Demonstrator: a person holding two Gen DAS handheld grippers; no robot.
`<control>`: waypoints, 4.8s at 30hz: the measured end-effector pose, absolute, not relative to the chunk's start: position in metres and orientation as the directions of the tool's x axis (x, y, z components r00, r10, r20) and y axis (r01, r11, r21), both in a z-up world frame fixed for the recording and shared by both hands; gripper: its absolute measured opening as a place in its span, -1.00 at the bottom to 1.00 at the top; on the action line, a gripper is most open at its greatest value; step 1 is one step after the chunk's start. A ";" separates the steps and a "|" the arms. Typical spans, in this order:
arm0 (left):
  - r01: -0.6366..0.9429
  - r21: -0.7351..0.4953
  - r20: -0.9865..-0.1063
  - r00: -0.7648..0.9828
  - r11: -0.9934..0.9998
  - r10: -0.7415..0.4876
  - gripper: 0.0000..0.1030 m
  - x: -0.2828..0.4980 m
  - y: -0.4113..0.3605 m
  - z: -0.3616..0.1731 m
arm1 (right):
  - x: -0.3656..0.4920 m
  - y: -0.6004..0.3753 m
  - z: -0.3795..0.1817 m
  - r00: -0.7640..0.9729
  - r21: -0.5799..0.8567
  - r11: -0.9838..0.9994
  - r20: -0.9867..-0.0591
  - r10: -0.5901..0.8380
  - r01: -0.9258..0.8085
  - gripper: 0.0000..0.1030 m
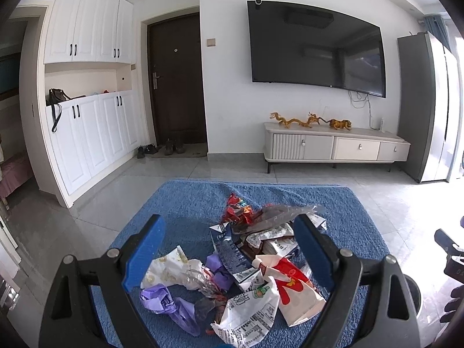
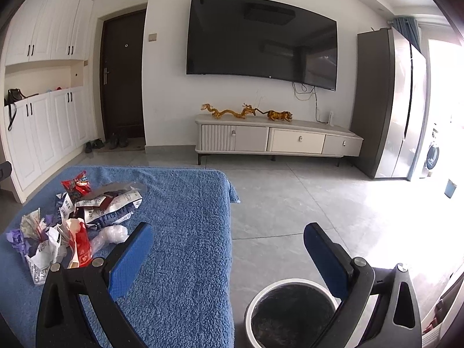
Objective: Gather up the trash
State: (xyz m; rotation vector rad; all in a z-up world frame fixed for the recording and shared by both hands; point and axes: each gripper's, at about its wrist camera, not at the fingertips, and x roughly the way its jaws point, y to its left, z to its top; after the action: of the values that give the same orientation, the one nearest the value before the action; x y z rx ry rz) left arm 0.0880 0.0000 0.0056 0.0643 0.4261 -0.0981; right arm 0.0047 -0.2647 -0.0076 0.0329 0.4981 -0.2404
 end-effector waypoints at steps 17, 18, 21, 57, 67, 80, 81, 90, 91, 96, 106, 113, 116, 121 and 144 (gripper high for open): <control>0.037 0.073 -0.440 0.898 0.997 -0.001 0.74 0.102 0.033 -0.003 | 0.026 -0.242 -0.020 0.815 -0.022 0.993 -0.569 -0.109 0.117 1.00; 0.021 0.071 -0.441 0.897 0.997 0.013 0.74 0.102 0.041 -0.004 | 0.028 -0.238 -0.022 0.812 -0.020 0.995 -0.576 -0.093 0.100 1.00; -0.032 0.067 -0.463 0.885 0.997 0.059 0.74 0.107 0.070 -0.009 | 0.037 -0.224 -0.027 0.802 0.000 1.000 -0.597 -0.017 0.022 1.00; 0.466 -0.316 -0.723 0.446 0.826 -0.528 -0.67 0.105 0.033 -0.126 | 0.107 -0.161 -0.103 0.436 0.358 0.860 -0.751 0.496 -0.363 -0.46; 0.404 -0.352 -0.691 0.495 0.844 -0.526 -0.79 0.086 0.045 -0.103 | 0.068 -0.196 -0.091 0.482 0.423 0.847 -0.697 0.531 -0.322 -0.60; 0.509 -0.284 -0.660 0.511 0.812 -0.551 -0.79 0.080 -0.018 -0.046 | 0.014 -0.291 -0.058 0.690 0.421 0.897 -0.609 0.391 -0.137 -0.60; 0.530 -0.279 -0.665 0.495 0.800 -0.560 -0.79 0.083 -0.033 -0.045 | 0.008 -0.306 -0.060 0.704 0.410 0.907 -0.617 0.352 -0.094 -0.60; 0.724 -0.215 -0.762 0.295 0.656 -0.576 -0.79 0.098 -0.218 -0.074 | -0.037 -0.428 -0.124 0.681 0.305 0.902 -0.732 0.019 0.304 -0.60; 0.739 -0.199 -0.778 0.280 0.643 -0.563 -0.79 0.098 -0.240 -0.081 | -0.039 -0.436 -0.131 0.670 0.301 0.895 -0.742 0.004 0.328 -0.60; 0.778 -0.187 -0.836 0.195 0.600 -0.513 -0.73 0.095 -0.322 -0.113 | -0.037 -0.472 -0.174 0.607 0.288 0.855 -0.794 -0.039 0.431 -0.46; 0.760 -0.295 -0.872 0.035 0.579 -0.489 -0.47 0.106 -0.378 -0.162 | -0.036 -0.493 -0.219 0.539 0.263 0.833 -0.841 -0.050 0.487 -0.05; 0.761 -0.275 -0.843 0.103 0.587 -0.528 -0.41 0.101 -0.350 -0.139 | -0.056 -0.501 -0.210 0.558 0.286 0.809 -0.827 -0.062 0.513 -0.05; 0.759 -0.267 -0.818 0.148 0.594 -0.556 -0.41 0.102 -0.334 -0.123 | -0.057 -0.498 -0.191 0.584 0.287 0.811 -0.808 -0.080 0.509 -0.05; 0.764 -0.245 -0.775 0.215 0.597 -0.594 -0.41 0.090 -0.293 -0.084 | -0.059 -0.477 -0.151 0.634 0.268 0.845 -0.767 -0.104 0.462 -0.05; 0.467 -0.289 -0.654 0.541 0.836 -0.528 -0.09 0.100 0.022 -0.027 | -0.010 -0.262 0.010 0.786 0.179 0.983 -0.600 0.150 -0.051 0.07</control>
State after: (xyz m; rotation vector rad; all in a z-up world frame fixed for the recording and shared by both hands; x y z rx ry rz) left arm 0.0998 0.0224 -0.0272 -0.0835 0.8052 -0.5919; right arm -0.0096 -0.2618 0.0104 0.1564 0.6580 0.1084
